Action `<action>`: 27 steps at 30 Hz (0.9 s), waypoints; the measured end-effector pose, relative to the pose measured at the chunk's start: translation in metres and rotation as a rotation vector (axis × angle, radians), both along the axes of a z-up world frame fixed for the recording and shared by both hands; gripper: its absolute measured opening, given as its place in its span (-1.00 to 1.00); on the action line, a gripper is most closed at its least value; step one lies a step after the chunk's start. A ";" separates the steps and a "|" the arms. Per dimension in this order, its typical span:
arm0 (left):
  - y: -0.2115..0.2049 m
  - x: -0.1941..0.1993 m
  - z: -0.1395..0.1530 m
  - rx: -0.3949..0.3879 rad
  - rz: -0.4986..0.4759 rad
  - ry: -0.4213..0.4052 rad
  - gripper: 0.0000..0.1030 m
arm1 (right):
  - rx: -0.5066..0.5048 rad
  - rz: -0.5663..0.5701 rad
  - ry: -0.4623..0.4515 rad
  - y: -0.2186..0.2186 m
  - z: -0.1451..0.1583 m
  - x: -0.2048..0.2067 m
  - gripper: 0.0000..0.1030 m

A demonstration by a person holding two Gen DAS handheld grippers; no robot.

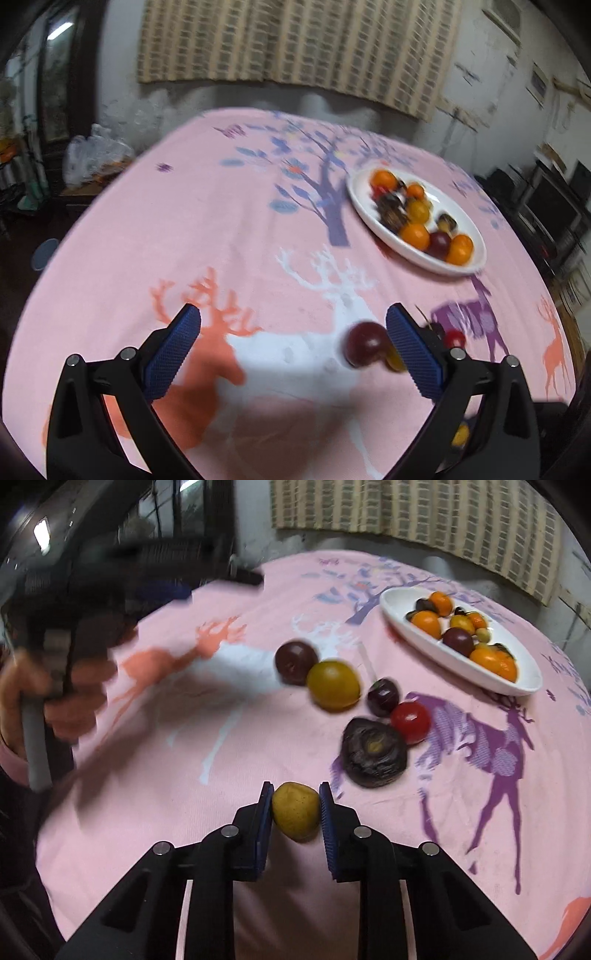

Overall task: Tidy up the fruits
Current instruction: 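Grasp a yellow pear with the right tool while the left tool grasps a dark red plum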

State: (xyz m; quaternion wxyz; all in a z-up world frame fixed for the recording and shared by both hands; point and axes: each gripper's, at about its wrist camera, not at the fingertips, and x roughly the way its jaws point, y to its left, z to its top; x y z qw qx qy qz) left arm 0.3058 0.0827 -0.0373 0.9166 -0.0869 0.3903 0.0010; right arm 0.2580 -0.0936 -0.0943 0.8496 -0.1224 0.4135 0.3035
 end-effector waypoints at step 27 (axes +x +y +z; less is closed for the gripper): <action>-0.024 0.021 -0.037 -0.147 -0.299 0.098 -0.27 | 0.121 -0.135 -0.017 -0.040 0.021 0.015 -0.51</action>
